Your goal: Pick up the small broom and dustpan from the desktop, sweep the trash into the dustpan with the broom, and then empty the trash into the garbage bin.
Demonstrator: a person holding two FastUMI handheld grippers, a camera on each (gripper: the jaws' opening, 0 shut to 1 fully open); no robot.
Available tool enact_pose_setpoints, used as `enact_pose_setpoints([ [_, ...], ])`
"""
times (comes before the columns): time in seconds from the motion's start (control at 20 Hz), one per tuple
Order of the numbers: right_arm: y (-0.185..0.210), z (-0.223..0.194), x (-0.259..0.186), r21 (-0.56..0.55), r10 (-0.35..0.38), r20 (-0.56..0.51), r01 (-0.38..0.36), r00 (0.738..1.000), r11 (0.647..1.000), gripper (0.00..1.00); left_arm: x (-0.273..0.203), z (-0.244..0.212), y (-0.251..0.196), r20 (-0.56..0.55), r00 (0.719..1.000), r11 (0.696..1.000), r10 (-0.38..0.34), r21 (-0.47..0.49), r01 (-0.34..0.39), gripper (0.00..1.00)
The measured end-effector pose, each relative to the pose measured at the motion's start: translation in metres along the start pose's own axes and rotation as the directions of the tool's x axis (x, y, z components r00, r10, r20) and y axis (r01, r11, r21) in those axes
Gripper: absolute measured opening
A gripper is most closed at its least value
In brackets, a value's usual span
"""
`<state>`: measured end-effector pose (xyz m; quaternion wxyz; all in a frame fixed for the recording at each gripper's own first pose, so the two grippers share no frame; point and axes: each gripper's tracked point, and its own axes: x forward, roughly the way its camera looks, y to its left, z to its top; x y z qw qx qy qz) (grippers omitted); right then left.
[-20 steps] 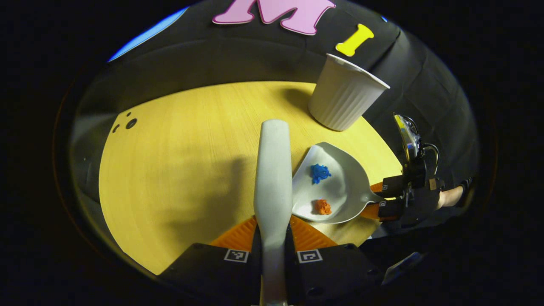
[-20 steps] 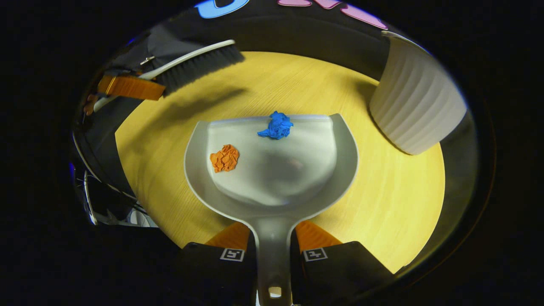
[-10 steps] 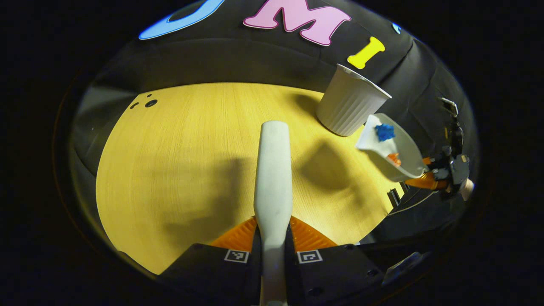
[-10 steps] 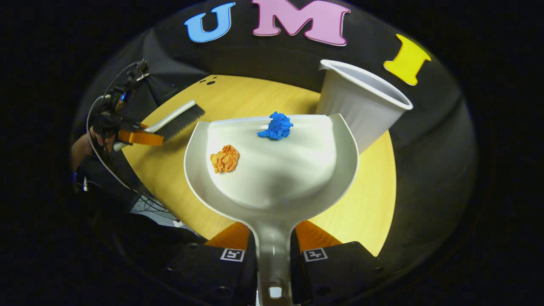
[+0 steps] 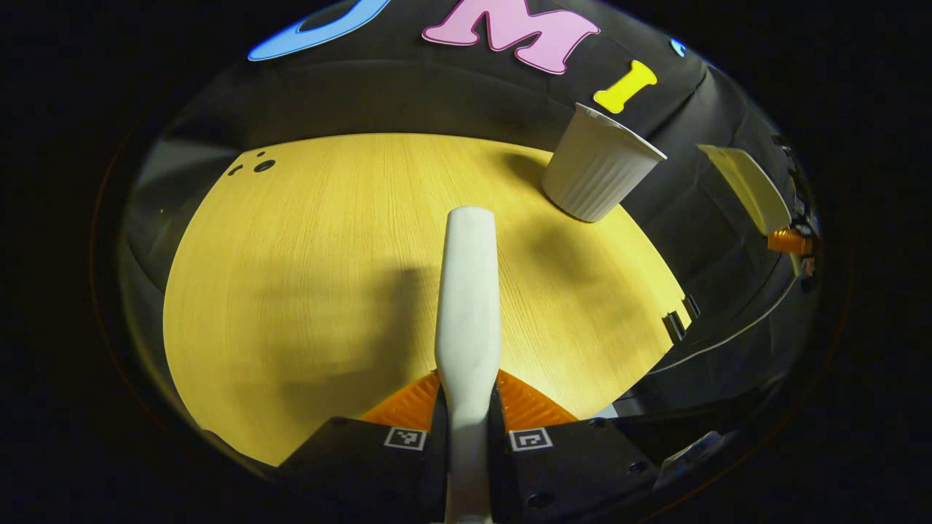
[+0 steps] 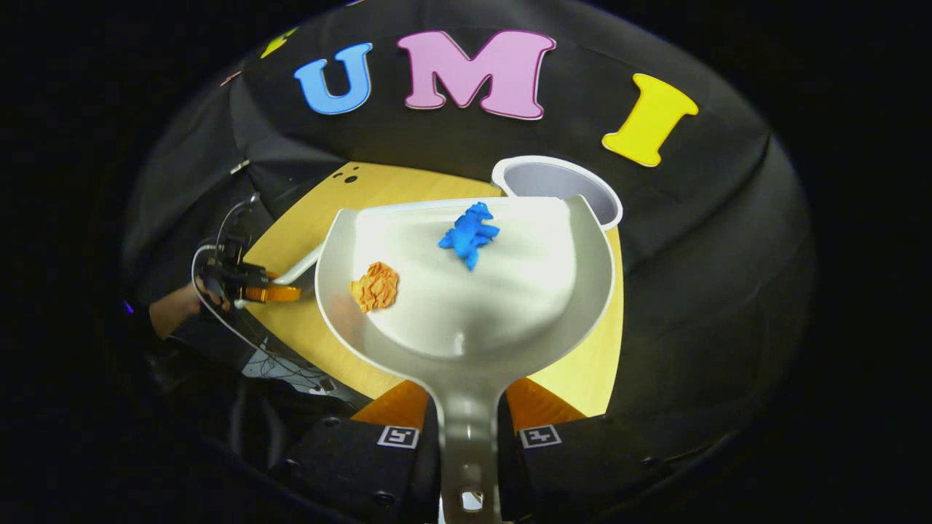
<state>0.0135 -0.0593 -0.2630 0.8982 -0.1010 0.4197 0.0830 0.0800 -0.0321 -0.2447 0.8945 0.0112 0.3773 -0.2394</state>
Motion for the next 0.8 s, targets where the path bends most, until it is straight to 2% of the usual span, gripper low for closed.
enact_pose_setpoints([
  [0.1, 0.003, 0.006, -0.004, 0.047, 0.008, -0.002, -0.008, 1.0, 0.999, 0.35, -0.003, -0.006, 0.0, -0.002, 1.0, 1.0, -0.005, 0.003, 0.005, 0.26],
  [0.15, 0.004, 0.011, -0.007, 0.066, 0.018, -0.006, -0.018, 1.0, 0.998, 0.38, -0.005, -0.01, 0.002, -0.004, 1.0, 1.0, -0.004, 0.003, 0.004, 0.27],
  [0.3, -0.001, 0.024, -0.004, 0.069, 0.007, -0.007, -0.007, 1.0, 0.998, 0.35, -0.011, -0.021, 0.009, -0.003, 1.0, 1.0, 0.004, -0.016, -0.004, 0.29],
  [0.45, -0.027, 0.06, 0.013, 0.082, -0.074, 0.059, 0.069, 0.996, 0.994, 0.35, -0.014, -0.031, 0.016, -0.004, 1.0, 0.996, -0.007, -0.094, 0.006, 0.26],
  [0.5, -0.035, 0.077, 0.023, 0.109, -0.09, 0.076, 0.081, 0.993, 0.991, 0.31, -0.011, -0.032, 0.018, -0.006, 1.0, 0.993, -0.013, -0.12, 0.012, 0.27],
  [0.55, -0.045, 0.088, 0.035, 0.139, -0.107, 0.08, 0.095, 0.991, 0.986, 0.35, -0.011, -0.032, 0.021, -0.007, 1.0, 0.991, -0.008, -0.133, 0.007, 0.27],
  [0.7, -0.085, 0.106, 0.076, 0.206, -0.176, 0.045, 0.163, 0.983, 0.965, 0.35, -0.016, -0.029, 0.036, 0.01, 1.0, 0.988, 0.029, -0.154, -0.027, 0.26],
  [0.8, -0.099, 0.111, 0.1, 0.235, -0.203, 0.035, 0.189, 0.979, 0.953, 0.35, -0.021, -0.023, 0.041, 0.041, 0.999, 0.98, 0.023, -0.197, -0.014, 0.27],
])
